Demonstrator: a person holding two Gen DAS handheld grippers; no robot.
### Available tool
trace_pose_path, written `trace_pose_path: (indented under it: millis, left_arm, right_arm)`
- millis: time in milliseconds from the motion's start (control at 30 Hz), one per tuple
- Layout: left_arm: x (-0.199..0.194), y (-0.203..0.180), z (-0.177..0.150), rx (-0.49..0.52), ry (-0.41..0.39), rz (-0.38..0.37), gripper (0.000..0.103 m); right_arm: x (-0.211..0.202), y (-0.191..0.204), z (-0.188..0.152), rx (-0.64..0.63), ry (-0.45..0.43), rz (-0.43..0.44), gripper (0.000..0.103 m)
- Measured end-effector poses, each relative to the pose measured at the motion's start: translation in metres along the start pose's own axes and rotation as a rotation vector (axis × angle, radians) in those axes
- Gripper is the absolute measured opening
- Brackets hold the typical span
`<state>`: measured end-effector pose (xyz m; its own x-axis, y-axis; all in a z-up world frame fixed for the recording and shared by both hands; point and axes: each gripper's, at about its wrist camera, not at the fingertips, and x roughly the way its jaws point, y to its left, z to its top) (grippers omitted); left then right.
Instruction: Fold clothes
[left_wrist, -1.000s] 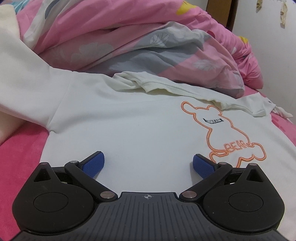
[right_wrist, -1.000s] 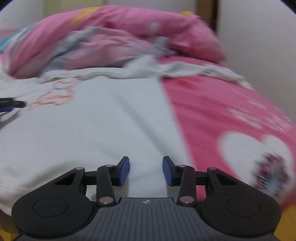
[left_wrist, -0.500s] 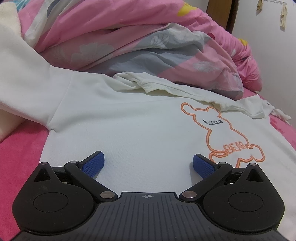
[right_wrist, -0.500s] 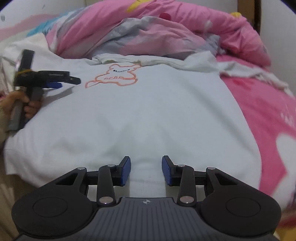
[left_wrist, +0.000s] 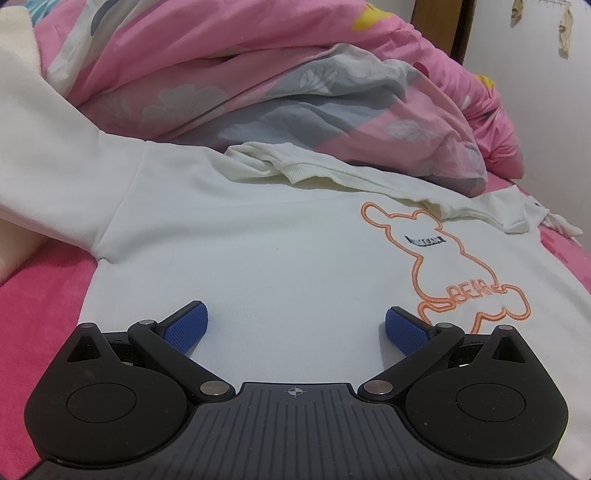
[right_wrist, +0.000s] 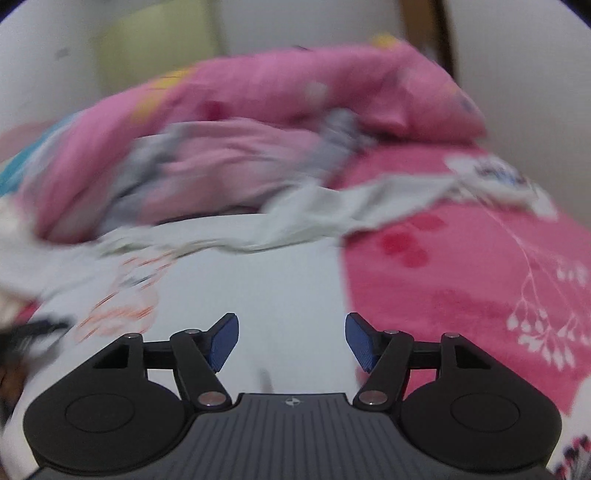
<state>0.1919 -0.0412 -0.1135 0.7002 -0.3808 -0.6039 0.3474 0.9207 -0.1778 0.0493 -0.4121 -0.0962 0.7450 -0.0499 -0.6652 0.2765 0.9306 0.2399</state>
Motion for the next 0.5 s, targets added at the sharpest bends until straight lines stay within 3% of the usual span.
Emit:
trace_pose_path:
  millis: [100, 200, 267, 300, 333, 500]
  left_arm:
    - [-0.001, 0.001, 0.000, -0.002, 0.000, -0.002, 0.103]
    - [0.000, 0.000, 0.000, -0.001, 0.001, 0.000, 0.103]
    - [0.000, 0.000, 0.000, 0.000, 0.001, 0.000, 0.103]
    - [0.000, 0.000, 0.000, 0.000, 0.002, 0.001, 0.103]
    - [0.000, 0.000, 0.000, 0.001, 0.002, 0.001, 0.103]
    - [0.000, 0.000, -0.001, 0.001, 0.001, 0.002, 0.103]
  right_arm:
    - [0.028, -0.020, 0.022, 0.042, 0.015, -0.028, 0.066]
    - [0.053, -0.031, 0.021, 0.042, 0.070, -0.053, 0.057]
    - [0.053, -0.028, 0.018, 0.018, 0.061, -0.046, 0.039]
    - [0.051, -0.026, 0.018, 0.004, 0.058, -0.034, 0.015]
    - [0.050, -0.024, 0.018, -0.003, 0.060, -0.008, 0.003]
    - [0.051, -0.010, 0.020, -0.099, 0.019, -0.069, 0.002]
